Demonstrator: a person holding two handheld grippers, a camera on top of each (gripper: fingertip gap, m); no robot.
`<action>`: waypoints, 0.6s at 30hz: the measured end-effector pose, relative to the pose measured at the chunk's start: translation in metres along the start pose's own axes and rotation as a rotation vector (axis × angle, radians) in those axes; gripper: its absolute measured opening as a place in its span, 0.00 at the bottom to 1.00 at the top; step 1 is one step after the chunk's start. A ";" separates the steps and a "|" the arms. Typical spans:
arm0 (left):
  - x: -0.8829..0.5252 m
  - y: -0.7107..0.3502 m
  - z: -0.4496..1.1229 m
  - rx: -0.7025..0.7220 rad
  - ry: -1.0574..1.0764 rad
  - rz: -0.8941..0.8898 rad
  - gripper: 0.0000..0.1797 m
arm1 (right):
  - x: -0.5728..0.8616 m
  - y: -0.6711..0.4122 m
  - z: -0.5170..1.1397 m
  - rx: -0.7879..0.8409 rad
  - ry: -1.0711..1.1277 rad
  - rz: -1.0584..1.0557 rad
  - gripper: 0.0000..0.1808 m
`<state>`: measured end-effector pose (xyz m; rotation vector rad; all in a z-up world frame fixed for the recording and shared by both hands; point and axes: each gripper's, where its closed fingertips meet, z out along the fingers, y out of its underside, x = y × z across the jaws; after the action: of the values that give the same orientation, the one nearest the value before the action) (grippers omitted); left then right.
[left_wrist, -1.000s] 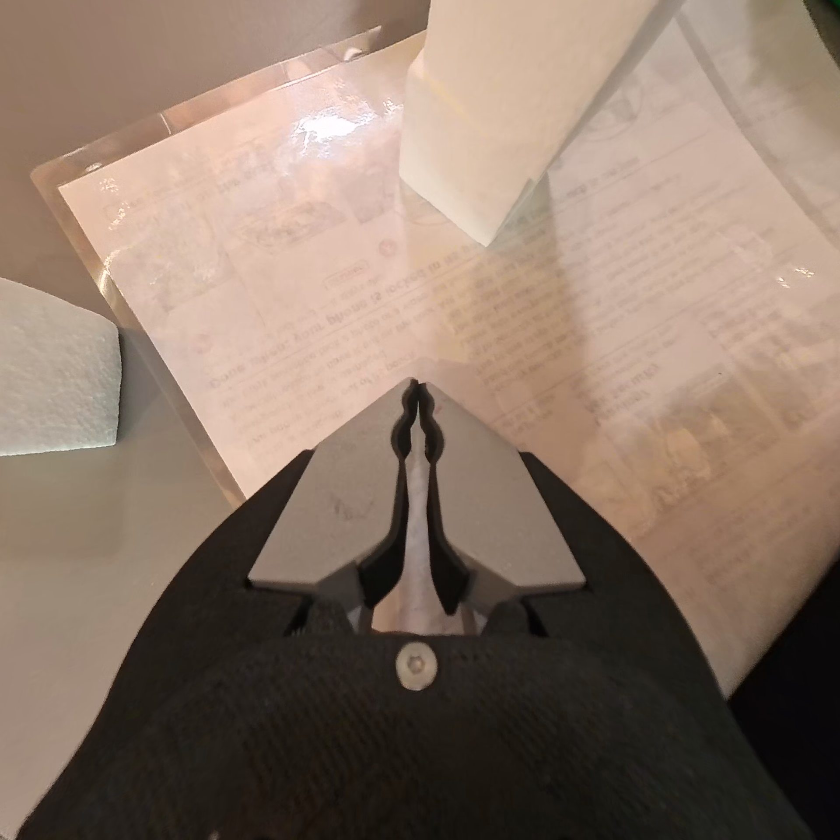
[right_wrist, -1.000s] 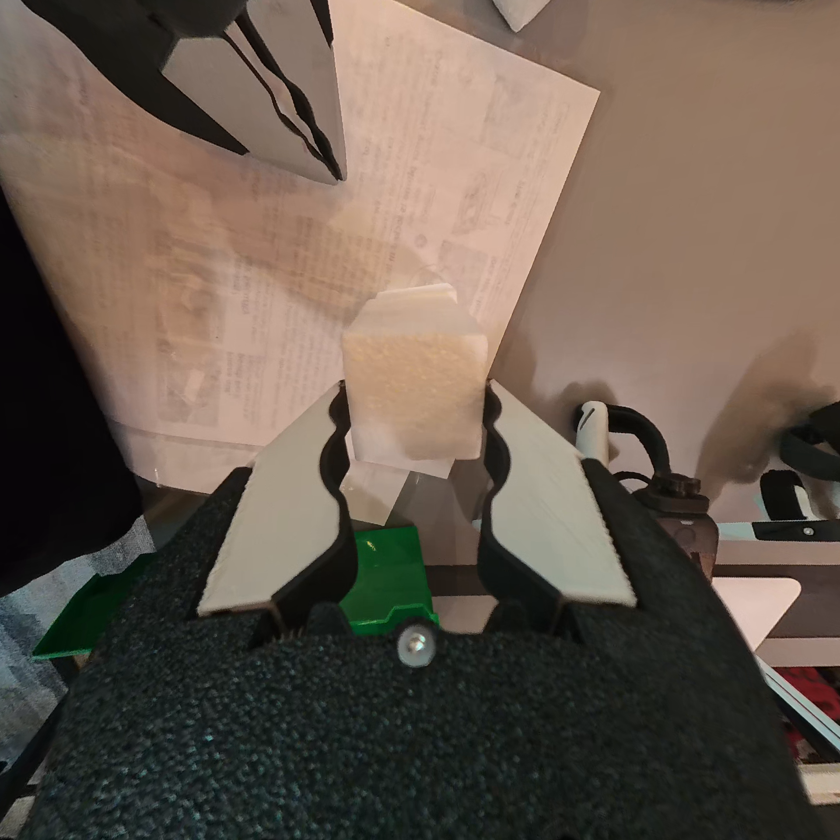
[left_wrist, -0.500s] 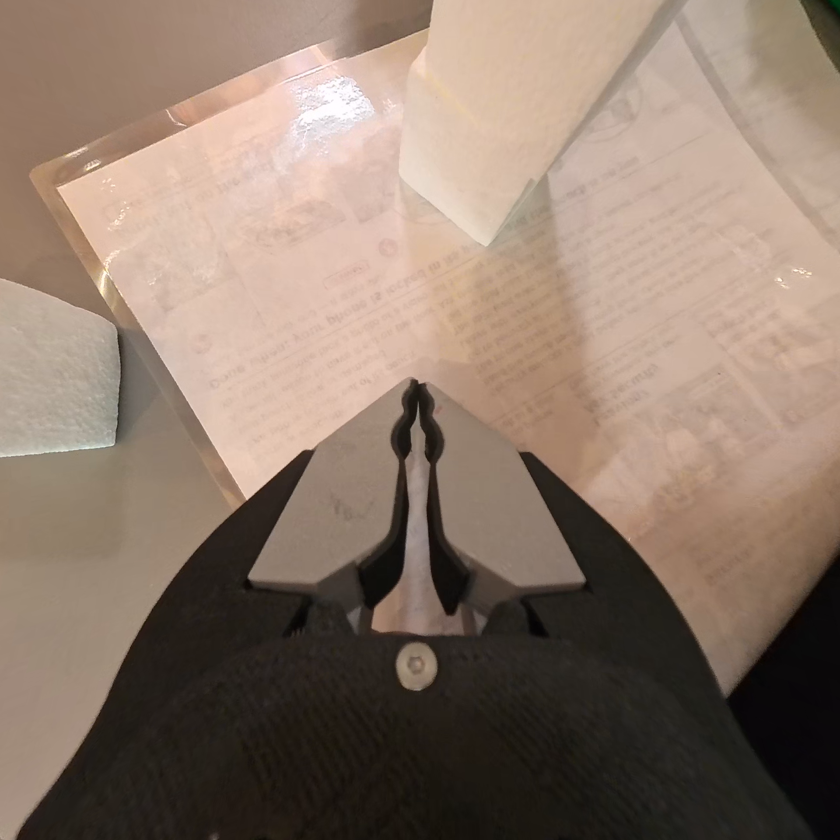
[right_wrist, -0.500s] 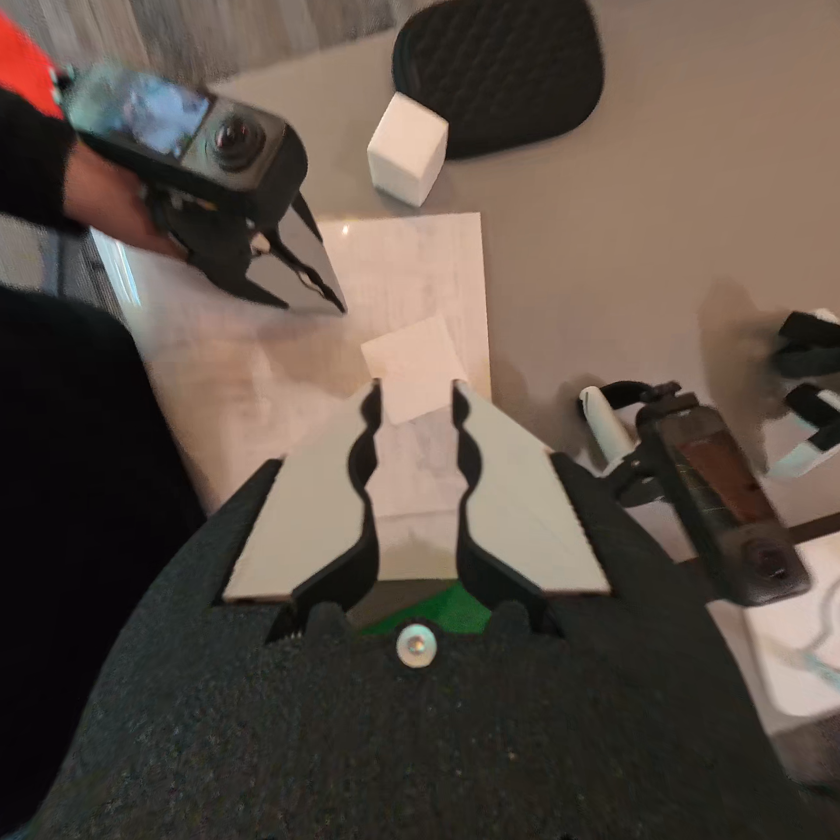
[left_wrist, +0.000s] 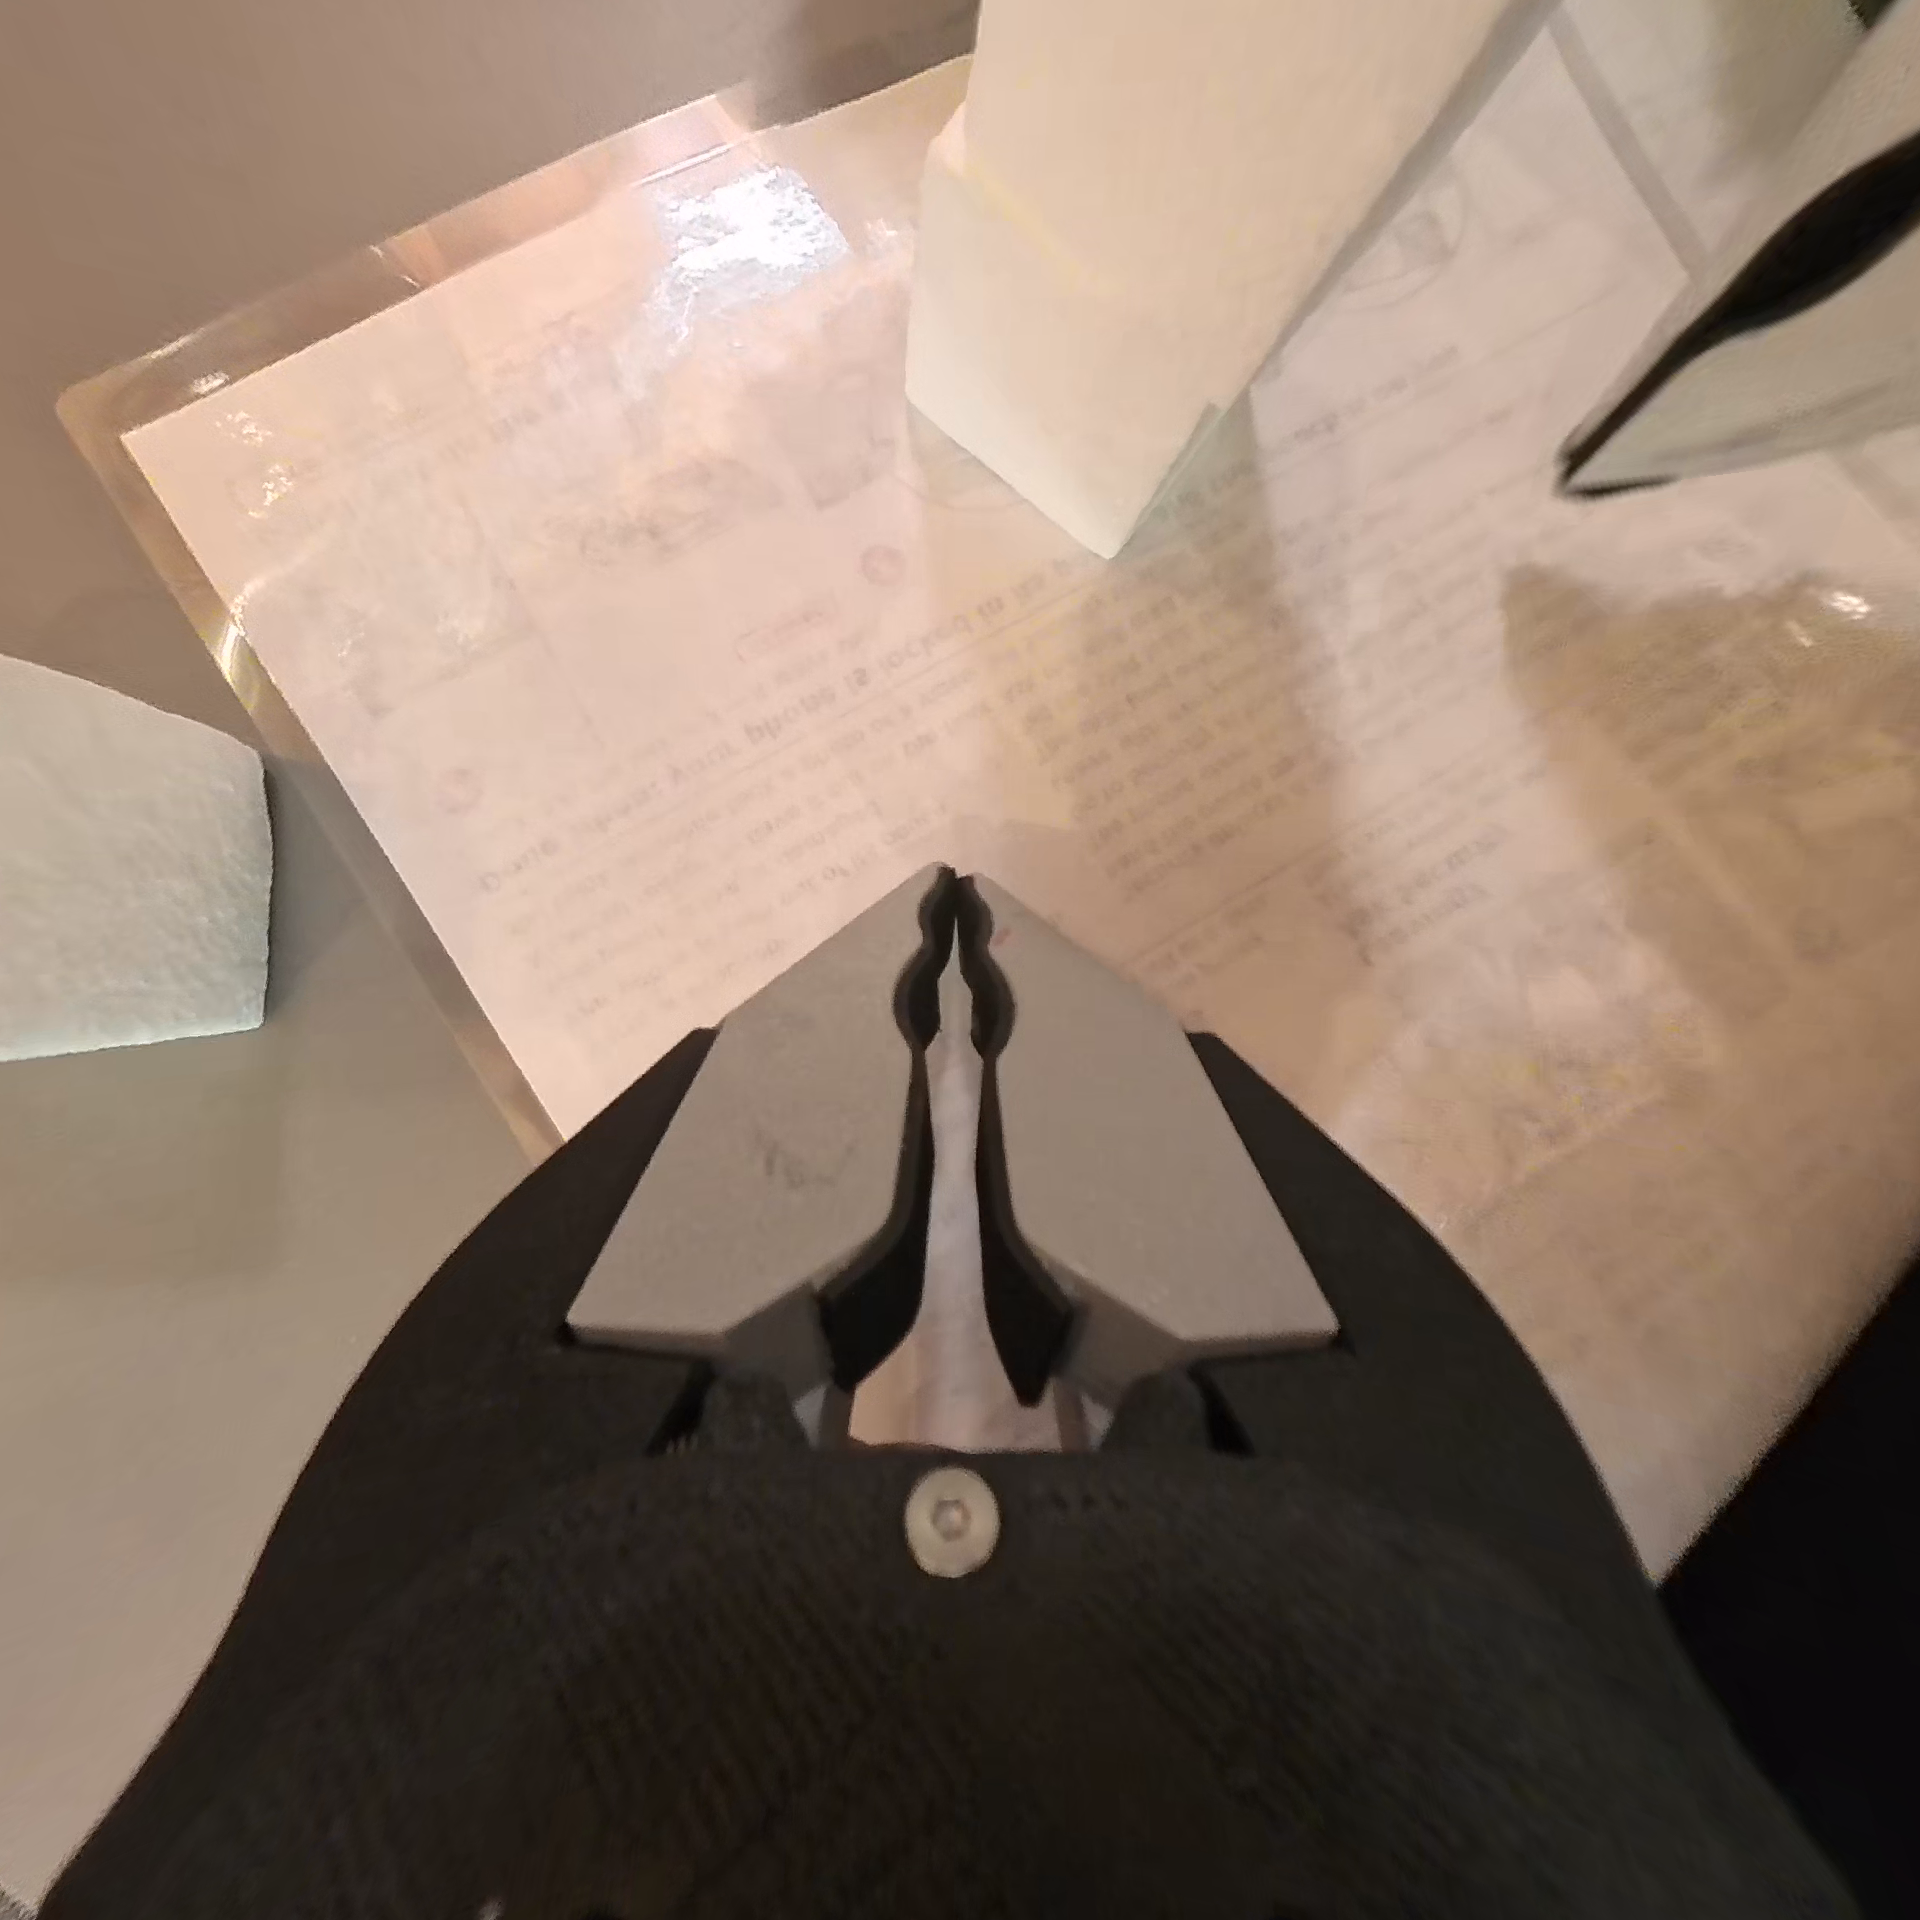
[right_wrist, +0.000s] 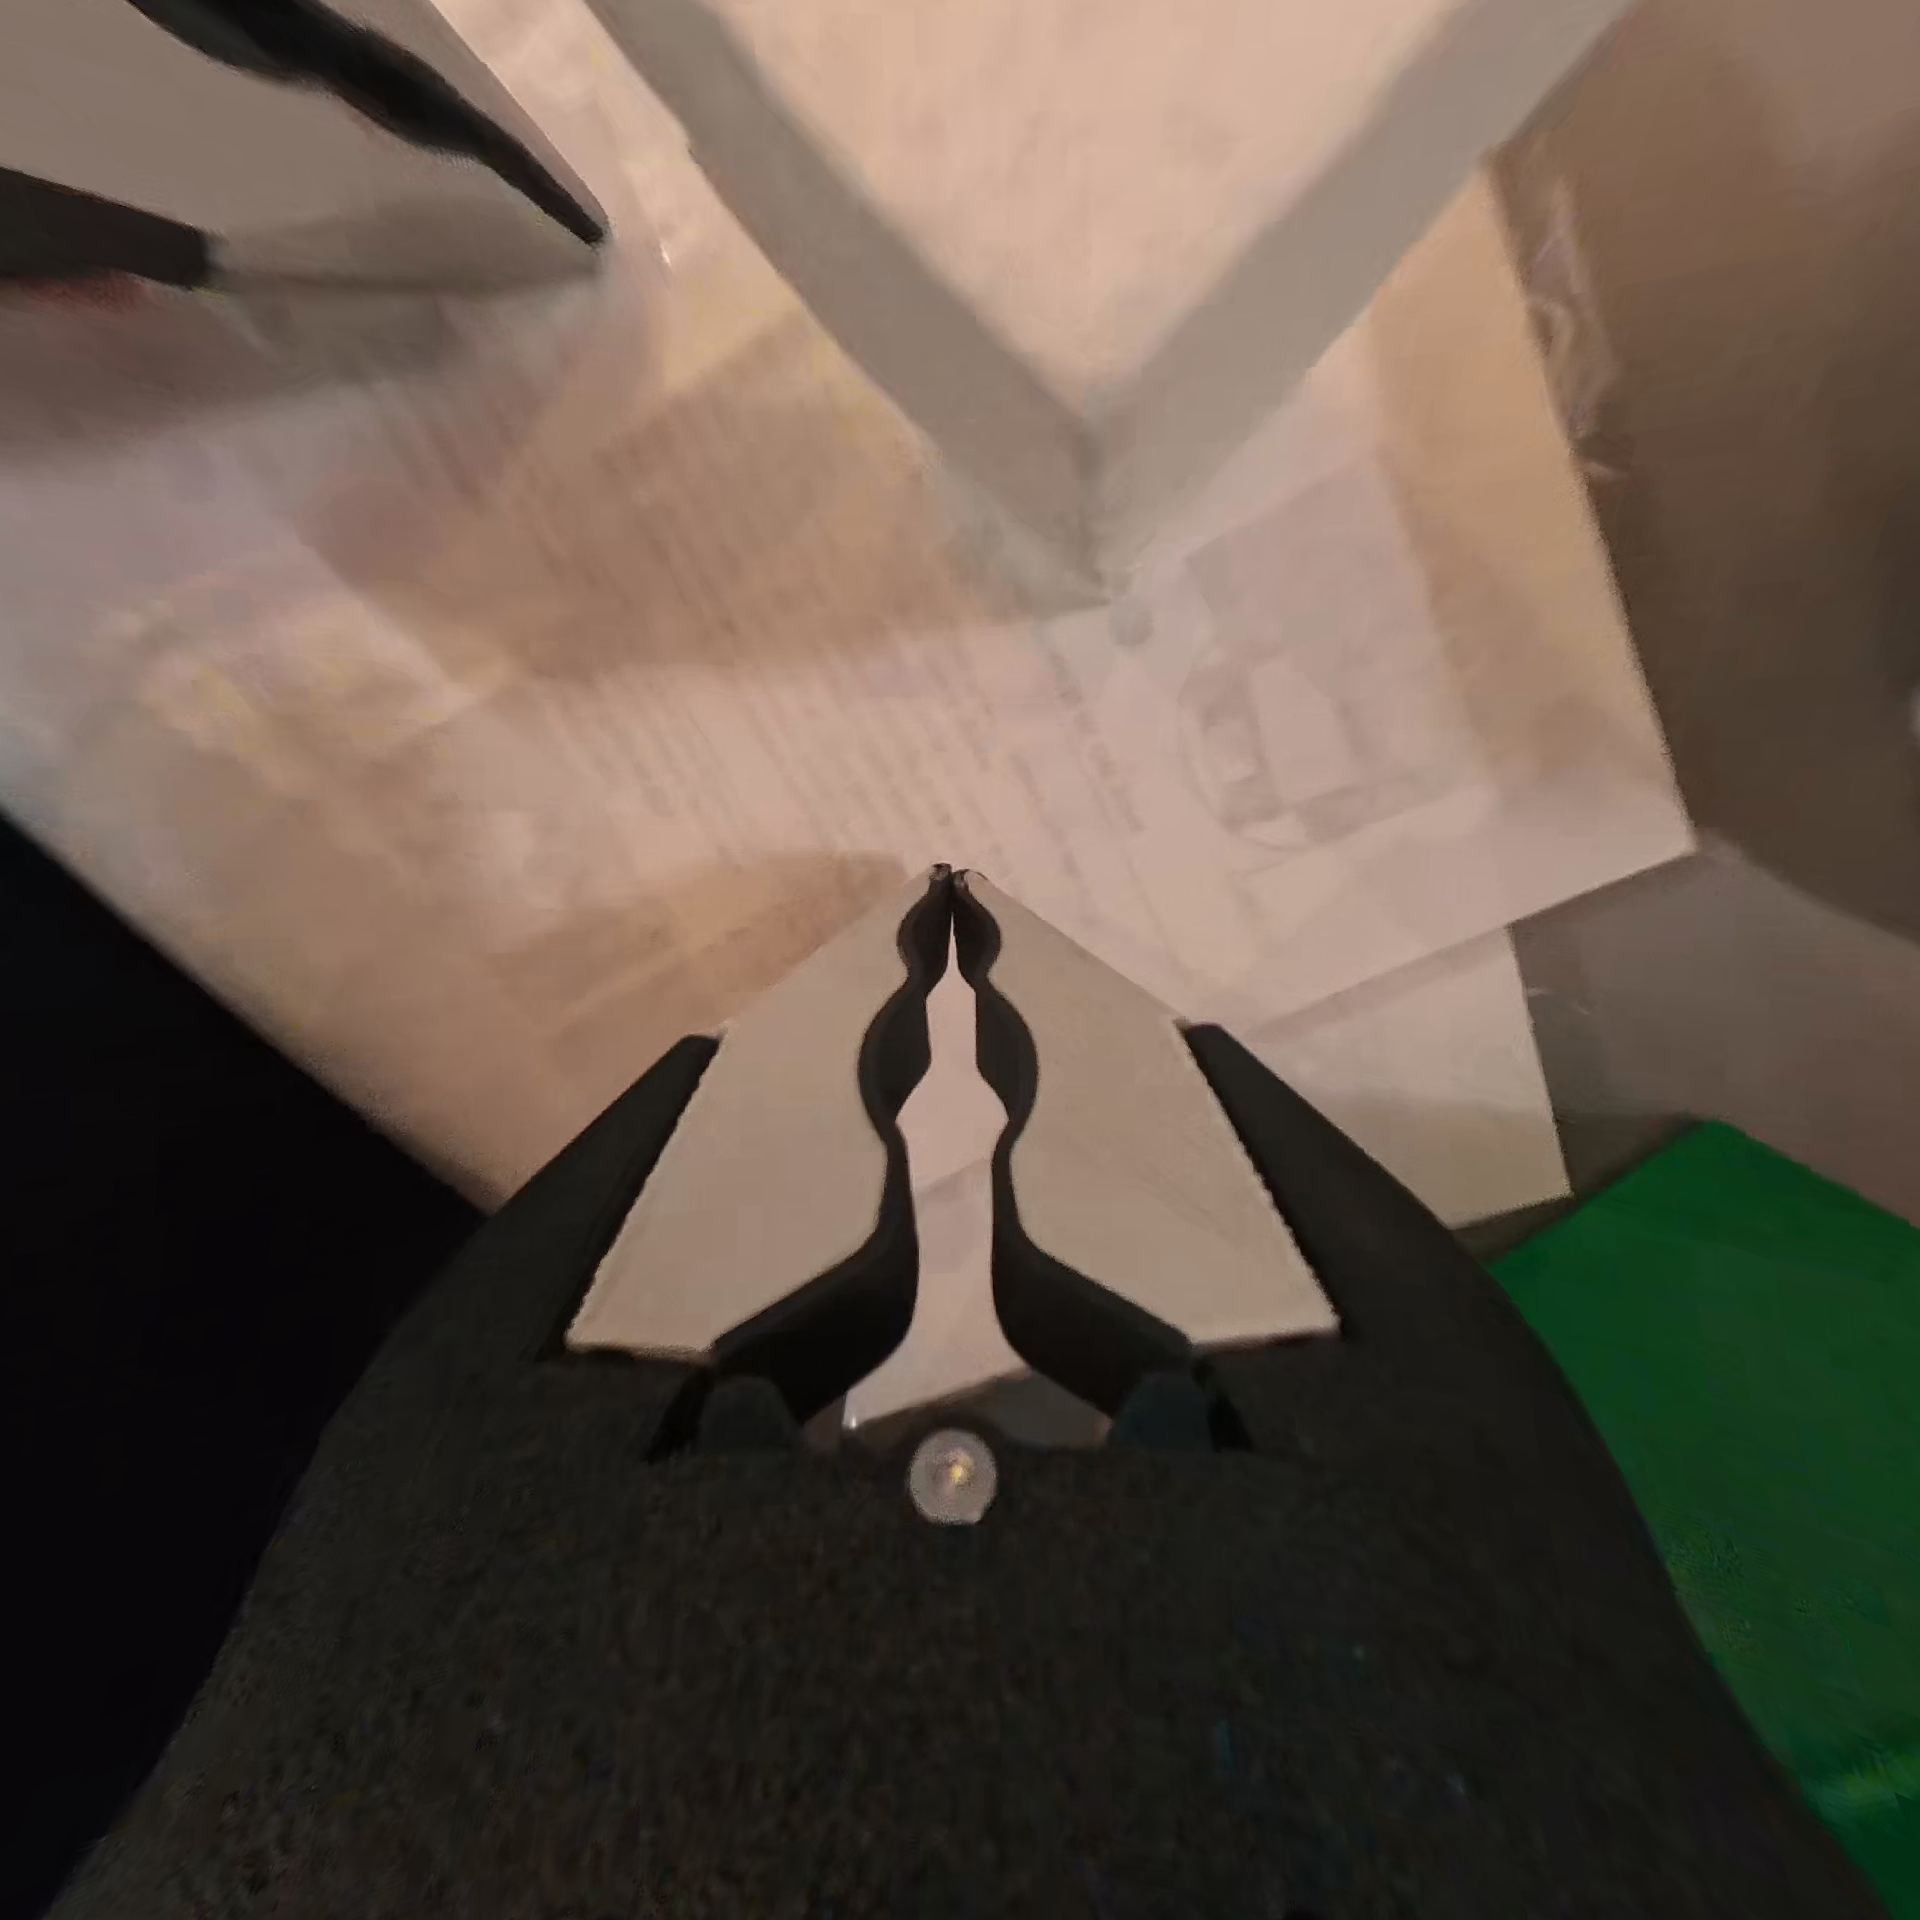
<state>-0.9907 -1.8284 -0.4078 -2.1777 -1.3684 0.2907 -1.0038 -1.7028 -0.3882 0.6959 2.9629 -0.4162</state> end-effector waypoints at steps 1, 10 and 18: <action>0.000 0.000 0.000 -0.002 0.002 0.001 0.00 | 0.000 0.002 0.010 -0.018 0.003 -0.001 0.00; -0.001 0.003 -0.003 0.012 0.042 -0.030 0.00 | -0.001 0.004 0.022 0.022 -0.074 0.015 0.00; -0.069 -0.023 -0.055 0.184 -0.184 -0.111 0.00 | -0.001 0.003 0.023 0.020 -0.037 -0.041 0.00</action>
<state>-1.0151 -1.9003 -0.3566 -1.9555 -1.4925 0.5630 -1.0012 -1.7069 -0.4107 0.6229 2.9469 -0.4565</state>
